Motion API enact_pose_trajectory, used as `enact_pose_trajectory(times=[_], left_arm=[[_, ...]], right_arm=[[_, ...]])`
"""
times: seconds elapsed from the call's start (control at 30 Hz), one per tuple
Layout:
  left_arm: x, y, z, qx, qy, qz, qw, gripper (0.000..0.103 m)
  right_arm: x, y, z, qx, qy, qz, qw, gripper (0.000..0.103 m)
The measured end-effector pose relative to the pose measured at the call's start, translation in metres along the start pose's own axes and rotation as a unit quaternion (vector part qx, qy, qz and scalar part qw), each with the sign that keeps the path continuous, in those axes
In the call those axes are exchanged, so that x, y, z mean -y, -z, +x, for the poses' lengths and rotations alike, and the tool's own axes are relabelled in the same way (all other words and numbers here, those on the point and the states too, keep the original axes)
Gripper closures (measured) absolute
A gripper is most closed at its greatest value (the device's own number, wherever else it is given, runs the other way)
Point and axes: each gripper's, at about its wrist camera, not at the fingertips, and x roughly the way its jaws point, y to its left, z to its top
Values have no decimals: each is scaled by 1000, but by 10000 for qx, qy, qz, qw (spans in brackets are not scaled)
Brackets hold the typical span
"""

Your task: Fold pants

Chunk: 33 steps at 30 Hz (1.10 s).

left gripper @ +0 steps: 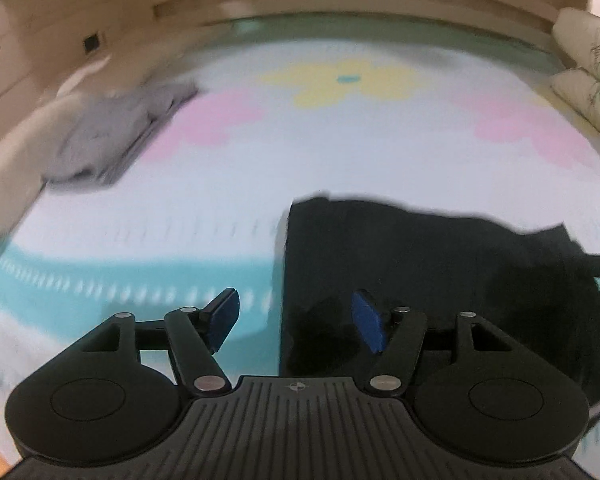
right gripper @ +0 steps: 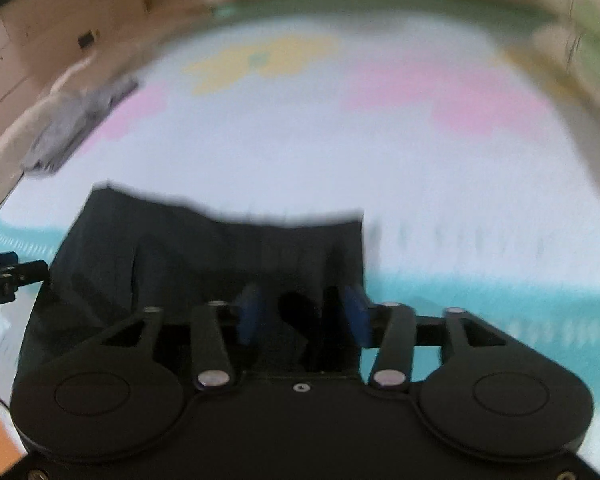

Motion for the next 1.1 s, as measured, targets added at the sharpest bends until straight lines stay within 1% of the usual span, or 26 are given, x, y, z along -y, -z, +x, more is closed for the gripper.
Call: enact_pose_trajectory(times=[0.07, 0.1, 0.13, 0.2, 0.27, 0.33, 0.37, 0.43, 0.5, 0.57, 0.6, 0.63, 0.7, 0.8, 0.83, 0.9, 0.97, 1.07, 1.1], left_arm=[[5, -13, 11, -78, 114, -15, 9999, 41], [8, -17, 19, -142, 114, -19, 9998, 41], [9, -20, 31, -254, 39, -24, 9997, 41], [8, -22, 56, -541, -154, -59, 9984, 41], [2, -22, 80, -812, -193, -210, 9963, 39], [-7, -21, 92, -955, -286, -340, 9944, 39], [-12, -21, 94, -923, -279, -371, 9946, 39], [-21, -21, 88, -867, -169, -502, 9948, 40], [-31, -20, 74, -702, -7, -583, 9958, 40], [-37, -16, 58, -541, 191, -451, 9973, 40], [-40, -12, 51, -476, 288, -372, 9978, 39], [-41, -7, 47, -447, 395, -306, 9978, 39], [-46, 7, 43, -524, 651, -234, 9962, 39], [-48, 27, 37, -767, 1035, -293, 9912, 39], [-49, 32, 37, -846, 1167, -344, 9890, 38], [-49, 38, 36, -953, 1345, -418, 9854, 35], [-47, 41, 37, -1008, 1483, -447, 9828, 33], [-39, 38, 44, -1046, 1605, -384, 9807, 32], [-36, 36, 47, -1056, 1605, -366, 9807, 29]], right_arm=[[-3, -6, 8, -4, -155, 24, 9999, 43], [-4, -8, 14, -75, -216, 76, 9997, 43], [-5, -8, 22, -162, -220, 135, 9995, 43], [-8, -8, 36, -334, -27, 137, 9993, 43], [-6, -7, 49, -473, 189, 117, 9986, 42], [-3, -6, 56, -565, 279, 168, 9979, 42], [-3, -6, 57, -585, 287, 161, 9977, 42], [-3, -7, 52, -547, 267, 125, 9981, 41], [0, -8, 43, -453, 134, 155, 9988, 38], [8, -5, 32, -449, -102, 207, 9987, 27], [13, -2, 28, -473, -246, 262, 9982, 18], [18, 1, 25, -508, -370, 319, 9975, 14], [26, 11, 21, -642, -593, 451, 9952, 14], [35, 30, 23, -961, -677, 497, 9918, 12], [36, 33, 24, -1005, -701, 462, 9914, 12], [34, 37, 20, -856, -746, 277, 9931, 12], [31, 37, 20, -879, -816, 201, 9926, 10], [30, 33, 24, -874, -1032, 368, 9901, 9], [30, 33, 25, -865, -1131, 423, 9889, 9]])
